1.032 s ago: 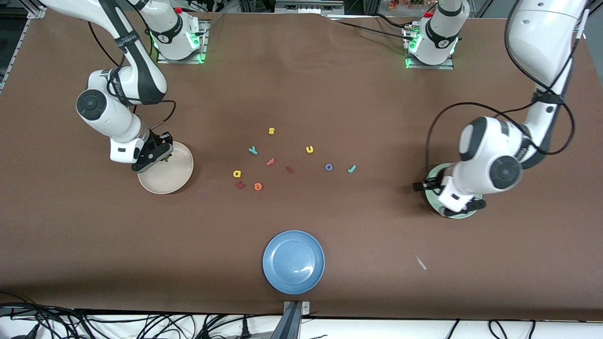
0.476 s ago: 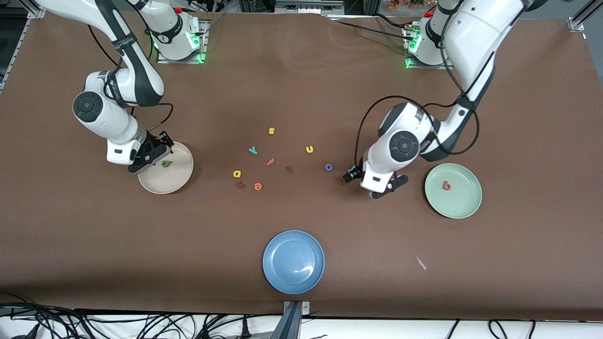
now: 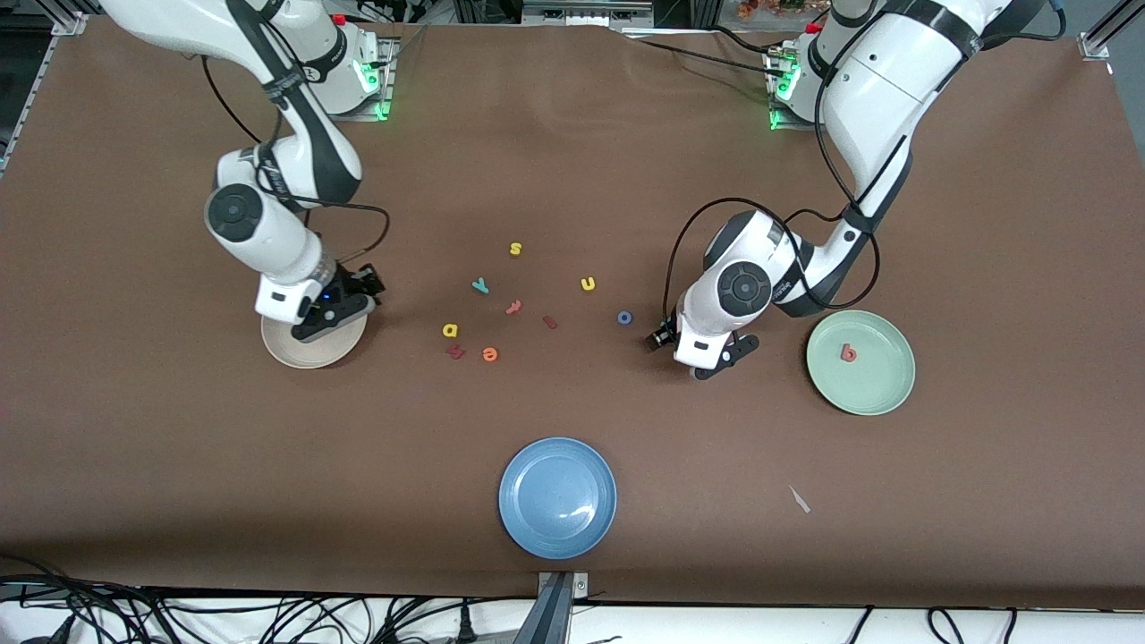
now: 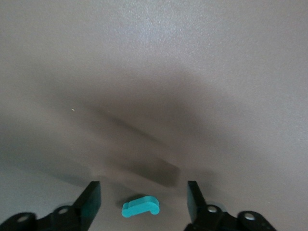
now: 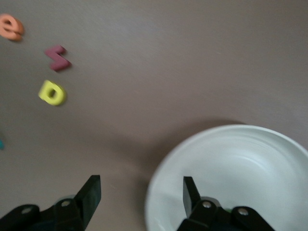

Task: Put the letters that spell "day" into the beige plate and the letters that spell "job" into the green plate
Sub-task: 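Grasp the teal j with the left gripper while the right gripper grasps the yellow b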

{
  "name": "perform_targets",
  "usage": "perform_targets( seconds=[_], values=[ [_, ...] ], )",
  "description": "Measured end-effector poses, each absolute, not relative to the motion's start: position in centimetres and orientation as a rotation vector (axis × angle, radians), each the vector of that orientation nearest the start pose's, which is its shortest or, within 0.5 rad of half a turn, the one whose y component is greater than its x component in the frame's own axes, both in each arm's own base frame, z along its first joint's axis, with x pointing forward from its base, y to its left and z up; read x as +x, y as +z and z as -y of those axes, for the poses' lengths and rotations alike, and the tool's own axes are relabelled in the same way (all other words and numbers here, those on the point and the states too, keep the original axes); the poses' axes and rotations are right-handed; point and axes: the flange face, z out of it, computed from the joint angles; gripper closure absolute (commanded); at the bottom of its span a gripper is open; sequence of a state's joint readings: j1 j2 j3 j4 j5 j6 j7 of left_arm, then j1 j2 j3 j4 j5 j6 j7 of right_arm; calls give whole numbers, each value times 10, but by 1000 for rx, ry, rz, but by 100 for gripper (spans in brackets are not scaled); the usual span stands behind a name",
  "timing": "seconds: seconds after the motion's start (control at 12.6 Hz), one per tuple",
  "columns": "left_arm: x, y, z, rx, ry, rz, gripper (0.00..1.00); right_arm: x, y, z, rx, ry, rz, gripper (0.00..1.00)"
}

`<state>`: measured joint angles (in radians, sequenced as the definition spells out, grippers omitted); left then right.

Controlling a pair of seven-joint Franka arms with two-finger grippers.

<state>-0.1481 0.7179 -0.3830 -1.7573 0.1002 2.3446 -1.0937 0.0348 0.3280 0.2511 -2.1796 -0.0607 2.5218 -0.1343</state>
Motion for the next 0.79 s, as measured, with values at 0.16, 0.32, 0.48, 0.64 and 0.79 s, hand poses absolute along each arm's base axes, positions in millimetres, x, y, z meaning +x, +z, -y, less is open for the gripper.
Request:
perform_targets(
  seconds=[0.16, 0.32, 0.48, 0.64, 0.79],
  values=[
    [572, 176, 315, -3071, 299, 890, 28, 543, 238, -194, -3024, -29, 599, 22],
    [567, 172, 321, -3067, 309, 883, 30, 545, 227, -224, -3033, -15, 474, 22],
    [563, 168, 327, -3062, 319, 880, 37, 548, 214, -250, -3035, 2, 369, 22],
    [562, 167, 327, -3061, 320, 882, 47, 551, 201, -268, -3031, 16, 314, 22],
    [564, 169, 328, -3064, 315, 883, 59, 550, 188, -279, -3019, 1, 302, 23]
  ],
)
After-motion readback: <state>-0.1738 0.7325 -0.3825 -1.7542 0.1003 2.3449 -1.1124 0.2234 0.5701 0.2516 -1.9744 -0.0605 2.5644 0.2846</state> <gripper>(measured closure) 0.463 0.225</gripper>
